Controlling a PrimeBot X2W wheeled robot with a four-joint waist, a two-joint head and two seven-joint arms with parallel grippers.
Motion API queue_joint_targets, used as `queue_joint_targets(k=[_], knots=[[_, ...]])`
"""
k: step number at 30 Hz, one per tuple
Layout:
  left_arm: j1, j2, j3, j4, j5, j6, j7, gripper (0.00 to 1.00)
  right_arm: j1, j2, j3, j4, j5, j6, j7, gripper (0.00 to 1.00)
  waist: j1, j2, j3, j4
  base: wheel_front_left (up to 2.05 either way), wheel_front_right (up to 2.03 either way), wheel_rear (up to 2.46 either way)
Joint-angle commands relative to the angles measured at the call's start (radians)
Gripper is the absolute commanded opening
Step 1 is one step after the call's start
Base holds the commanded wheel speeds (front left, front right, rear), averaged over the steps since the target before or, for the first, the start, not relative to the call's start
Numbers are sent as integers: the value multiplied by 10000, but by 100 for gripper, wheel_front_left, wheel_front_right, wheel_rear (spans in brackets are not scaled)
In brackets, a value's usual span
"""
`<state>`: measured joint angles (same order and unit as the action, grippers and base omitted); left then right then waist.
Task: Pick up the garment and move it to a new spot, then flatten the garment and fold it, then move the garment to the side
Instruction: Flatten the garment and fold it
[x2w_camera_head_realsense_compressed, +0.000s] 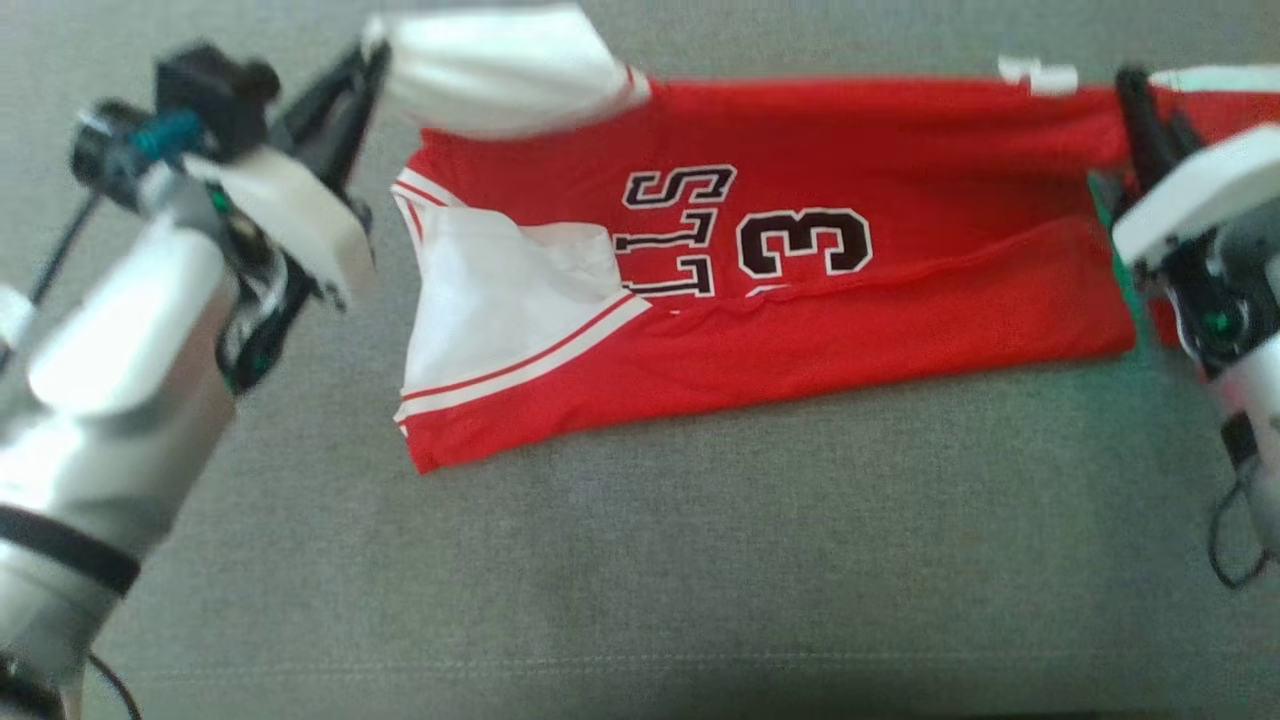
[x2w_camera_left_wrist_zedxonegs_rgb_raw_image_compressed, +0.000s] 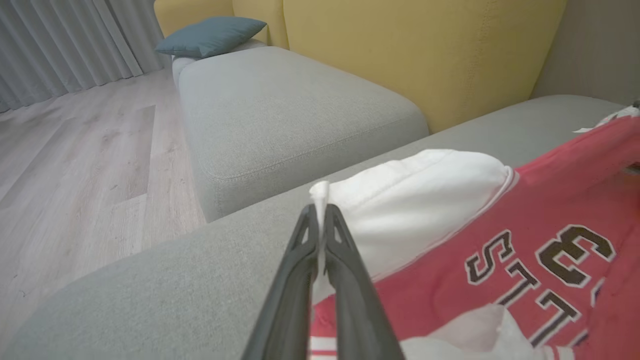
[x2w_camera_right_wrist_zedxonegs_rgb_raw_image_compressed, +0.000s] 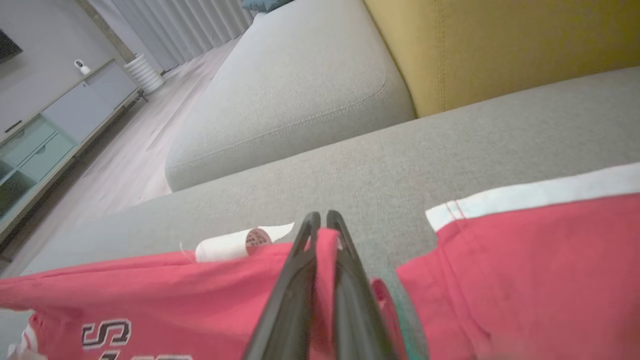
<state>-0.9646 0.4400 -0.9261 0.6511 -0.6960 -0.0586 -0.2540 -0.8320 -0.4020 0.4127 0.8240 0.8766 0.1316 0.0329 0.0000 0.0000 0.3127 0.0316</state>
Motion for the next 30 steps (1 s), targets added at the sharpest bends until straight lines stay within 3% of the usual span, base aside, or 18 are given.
queue_joint_targets(k=[1,8,16,27,28,29,30], knots=[[-115,577,332,-418,103,23,-77,0,287,-324,158,-429,229,-9,162,0,0,0,-279,140,0,0,0],[1050,1065,-71,-1665,73,223,306,0,1346,-907,605,-994,705,-9,909,0,0,0,-792,272,0,0,0],[2552,1885,-563,-3391,-359,524,1466,0,2189,-1521,1053,-1505,970,-9,1938,0,0,0,-1059,265,0,0,0],[3178,1976,-873,-3722,-582,792,1965,0,2503,-1681,1315,-1437,876,-9,3707,0,0,0,-1084,-7,0,0,0],[3202,1959,-867,-3655,-611,813,1959,0,2505,-1663,1302,-1461,854,-9,3772,28,0,0,-1105,-35,0,0,0],[3228,1943,-868,-3590,-644,831,1975,0,2510,-1640,1249,-1463,848,-9,3799,95,0,0,-1133,-60,0,0,0],[3260,1929,-867,-3529,-676,856,1982,17,2507,-1599,1167,-1440,857,-9,3827,100,0,0,-1169,-84,0,0,0]])
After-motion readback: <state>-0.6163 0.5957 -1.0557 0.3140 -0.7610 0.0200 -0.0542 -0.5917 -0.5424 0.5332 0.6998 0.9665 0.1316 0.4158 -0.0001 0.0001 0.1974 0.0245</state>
